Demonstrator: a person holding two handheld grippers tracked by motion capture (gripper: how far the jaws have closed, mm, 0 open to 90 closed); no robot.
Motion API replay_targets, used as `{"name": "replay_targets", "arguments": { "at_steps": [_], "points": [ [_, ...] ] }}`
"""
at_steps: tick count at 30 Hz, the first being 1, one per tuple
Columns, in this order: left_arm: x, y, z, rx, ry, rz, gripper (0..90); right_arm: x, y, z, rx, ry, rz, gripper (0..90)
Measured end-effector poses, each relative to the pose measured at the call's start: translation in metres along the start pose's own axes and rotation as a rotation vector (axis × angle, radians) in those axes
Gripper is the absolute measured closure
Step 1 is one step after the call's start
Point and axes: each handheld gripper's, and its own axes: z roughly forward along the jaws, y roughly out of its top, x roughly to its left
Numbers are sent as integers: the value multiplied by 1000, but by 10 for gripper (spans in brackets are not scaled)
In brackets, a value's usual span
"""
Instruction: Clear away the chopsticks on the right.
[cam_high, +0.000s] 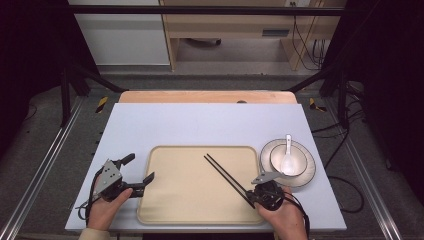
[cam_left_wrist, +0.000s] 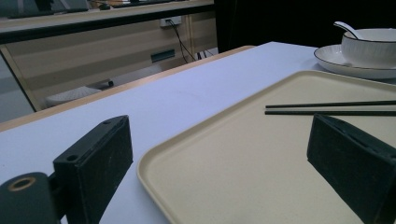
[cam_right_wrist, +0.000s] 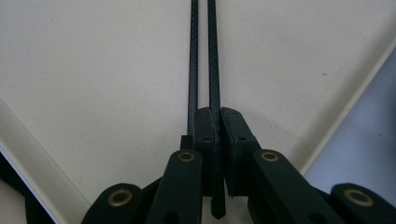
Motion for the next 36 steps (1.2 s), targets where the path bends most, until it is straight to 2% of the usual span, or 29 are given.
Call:
{"name": "replay_targets", "arguments": {
  "at_steps": [4,5,8,12,13,14,15,16,17,18,19,22,24,25,26,27,28,29,30,32,33,34,35,36],
  "points": [
    [0,0,0,0,2,-2,66,0,0,0,-16,21,8,824],
    [0,0,0,3,0,-1,67,0,0,-2,-53,29,7,777],
    [-1,0,1,-1,-3,-4,67,-1,1,-3,-85,35,7,735],
    [-4,2,2,5,-5,-2,71,0,3,-3,-181,49,-11,595],
    [-4,2,3,8,-5,-3,71,0,3,-3,-181,49,-11,595],
    [-5,3,3,15,-7,-12,71,0,5,-2,-232,45,-25,529],
    [-5,3,4,22,-9,-15,71,0,5,-2,-232,45,-25,529],
    [-7,3,5,29,-21,-26,74,1,6,-2,-242,40,-27,478],
    [-8,4,5,34,-32,-29,93,1,8,-2,-283,28,-31,360],
    [-10,4,5,37,-40,-32,103,1,9,-2,-297,30,-36,318],
    [-14,7,8,48,-68,-42,111,0,10,-3,-313,30,-31,278],
    [-21,10,12,67,-90,-46,133,-2,12,-7,-353,28,-38,206],
    [-31,15,17,93,-130,-29,149,-6,12,-12,-393,26,-37,115],
    [-43,21,22,121,-157,-13,154,-10,11,-17,-419,37,-34,71],
    [-43,21,22,121,-157,-13,168,-10,11,-17,-419,37,-34,71],
    [-55,26,27,159,-174,-1,191,-13,10,-21,-430,18,-37,72],
    [-55,26,27,159,-174,-1,220,-13,10,-21,-430,18,-37,72],
    [-66,30,34,197,-180,2,258,-17,7,-26,-446,-7,-47,83],
    [-70,31,38,215,-183,1,280,-19,6,-29,-452,-19,-55,90],
    [-75,33,42,223,-192,-3,314,-21,3,-31,-463,-33,-58,91],
    [-83,35,54,253,-205,3,421,-24,-1,-35,-489,-58,-74,84],
    [-83,35,54,253,-205,3,458,-24,-1,-35,-489,-58,-74,84],
    [-87,36,60,269,-206,10,527,-27,-6,-40,-518,-80,-84,80],
    [-91,36,66,287,-207,16,527,-27,-6,-40,-518,-80,-84,80]
  ]
}}
